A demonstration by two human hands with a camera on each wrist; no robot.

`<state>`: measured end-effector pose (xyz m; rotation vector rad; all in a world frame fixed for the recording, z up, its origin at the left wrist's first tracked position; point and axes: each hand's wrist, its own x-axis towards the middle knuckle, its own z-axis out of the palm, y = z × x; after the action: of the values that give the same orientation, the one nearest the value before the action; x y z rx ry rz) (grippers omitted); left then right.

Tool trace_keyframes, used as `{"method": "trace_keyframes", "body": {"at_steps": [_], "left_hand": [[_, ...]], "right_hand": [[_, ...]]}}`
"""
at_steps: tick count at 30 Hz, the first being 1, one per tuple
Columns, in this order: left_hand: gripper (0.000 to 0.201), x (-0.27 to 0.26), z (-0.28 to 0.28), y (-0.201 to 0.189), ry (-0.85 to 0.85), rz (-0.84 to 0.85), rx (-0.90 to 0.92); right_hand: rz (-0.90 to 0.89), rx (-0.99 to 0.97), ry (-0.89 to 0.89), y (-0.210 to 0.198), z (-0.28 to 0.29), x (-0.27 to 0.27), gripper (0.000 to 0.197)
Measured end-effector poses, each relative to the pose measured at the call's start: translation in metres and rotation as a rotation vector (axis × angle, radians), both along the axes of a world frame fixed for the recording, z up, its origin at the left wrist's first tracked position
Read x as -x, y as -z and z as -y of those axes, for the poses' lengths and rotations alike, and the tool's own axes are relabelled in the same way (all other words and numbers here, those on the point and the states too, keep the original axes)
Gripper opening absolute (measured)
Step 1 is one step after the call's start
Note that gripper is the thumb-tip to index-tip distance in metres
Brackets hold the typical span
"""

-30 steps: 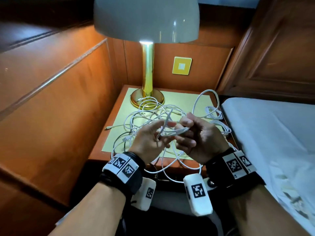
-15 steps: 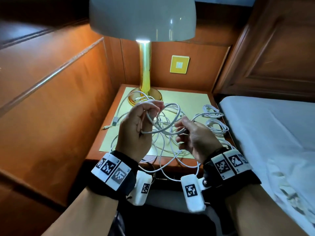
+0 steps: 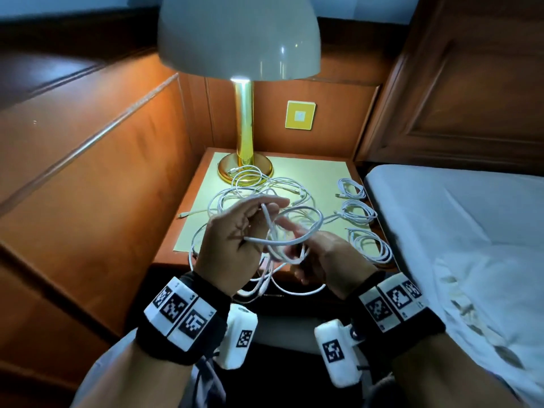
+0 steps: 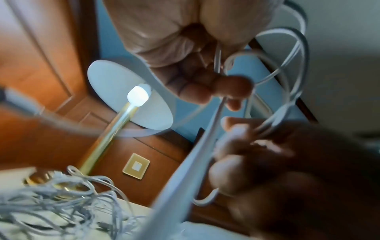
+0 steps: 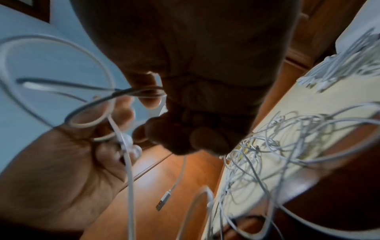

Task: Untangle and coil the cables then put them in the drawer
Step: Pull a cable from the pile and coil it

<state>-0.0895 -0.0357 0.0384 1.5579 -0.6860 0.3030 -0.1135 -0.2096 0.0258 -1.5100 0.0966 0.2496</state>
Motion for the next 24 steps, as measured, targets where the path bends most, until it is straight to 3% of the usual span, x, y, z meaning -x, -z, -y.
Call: {"method": "trace_keyframes", "body": {"at_steps": [3,6,8,12,17,21,24], "left_hand": [[0.019,0.027,-0.006,-0.006,-0.034,-0.060,-0.270],[0.022,0.050,-0.004,-0.004,-0.039,-0.227,-0.525],[0.023,0.064,0.000,0.001,-0.007,-0.356,-0.576],[0.015,0.084,0.012,0.017,0.060,-0.663,-0.328],[0.033,0.094,0.034,0.020,0.192,-0.876,0.027],[0.037,0.096,0.040,0.022,0.308,-0.963,0.156],[0.039,0.092,0.037,0.027,0.398,-0.964,0.102]], "right_hand": [[-0.133,-0.050,-0.083,0.000,0.004,0.037,0.043],[-0.196,-0.071,-0.180,-0.001,0.016,0.067,0.072],[-0.197,-0.121,-0.173,0.001,0.026,0.083,0.086],[-0.194,-0.101,-0.071,0.013,0.033,0.114,0.088],[-0.107,0.123,-0.093,0.034,0.029,0.141,0.051],[-0.012,0.166,0.017,0.031,0.029,0.136,0.032],[0.023,0.179,0.057,0.030,0.033,0.122,0.018]]}}
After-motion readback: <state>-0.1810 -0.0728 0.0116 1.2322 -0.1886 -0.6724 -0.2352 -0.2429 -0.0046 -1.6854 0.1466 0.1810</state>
